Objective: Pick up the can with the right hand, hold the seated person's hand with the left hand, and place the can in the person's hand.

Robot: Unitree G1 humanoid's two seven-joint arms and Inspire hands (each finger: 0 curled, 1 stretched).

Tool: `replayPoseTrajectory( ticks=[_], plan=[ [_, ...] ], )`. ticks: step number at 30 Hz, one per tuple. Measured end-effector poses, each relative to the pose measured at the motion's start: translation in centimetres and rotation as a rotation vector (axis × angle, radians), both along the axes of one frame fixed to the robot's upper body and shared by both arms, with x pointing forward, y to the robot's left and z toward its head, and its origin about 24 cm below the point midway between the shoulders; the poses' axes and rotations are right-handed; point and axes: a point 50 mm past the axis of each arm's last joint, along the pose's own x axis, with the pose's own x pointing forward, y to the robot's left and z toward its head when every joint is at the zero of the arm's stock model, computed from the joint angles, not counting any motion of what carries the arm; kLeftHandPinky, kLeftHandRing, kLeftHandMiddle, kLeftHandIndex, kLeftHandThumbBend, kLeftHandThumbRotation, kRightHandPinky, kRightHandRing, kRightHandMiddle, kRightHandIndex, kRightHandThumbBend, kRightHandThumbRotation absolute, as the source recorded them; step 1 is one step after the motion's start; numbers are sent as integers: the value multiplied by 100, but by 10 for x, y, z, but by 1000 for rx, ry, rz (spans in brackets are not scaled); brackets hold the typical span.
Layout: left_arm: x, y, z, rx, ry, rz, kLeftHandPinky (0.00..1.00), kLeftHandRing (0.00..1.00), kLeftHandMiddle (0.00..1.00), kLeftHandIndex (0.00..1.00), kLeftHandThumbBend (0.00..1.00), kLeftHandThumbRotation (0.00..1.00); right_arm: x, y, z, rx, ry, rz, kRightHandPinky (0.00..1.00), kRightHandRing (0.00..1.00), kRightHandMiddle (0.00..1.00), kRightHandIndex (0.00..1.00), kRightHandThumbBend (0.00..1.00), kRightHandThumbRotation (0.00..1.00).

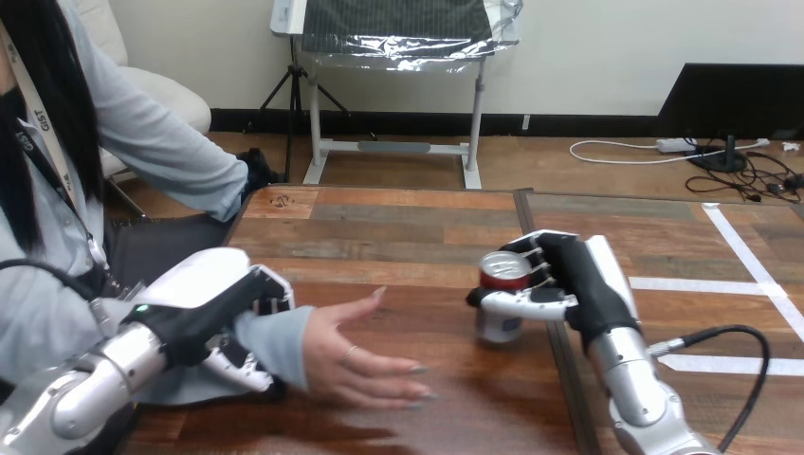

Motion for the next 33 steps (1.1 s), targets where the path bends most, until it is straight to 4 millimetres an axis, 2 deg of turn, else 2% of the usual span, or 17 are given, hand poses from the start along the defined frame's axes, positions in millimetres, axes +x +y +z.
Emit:
replayPoseTrajectory(
  ticks=[16, 33],
  plan=[
    [8, -17, 5, -30, -13, -32, 25, 30, 37, 40, 82, 0, -1, 20, -3, 24, 4, 48, 36, 42, 49, 52, 80, 0],
    [11, -27, 7, -61, -23, -45, 24, 29, 37, 39, 81, 0, -3, 37, 0, 48, -26, 109, 33, 39, 48, 52, 81, 0]
  ],
)
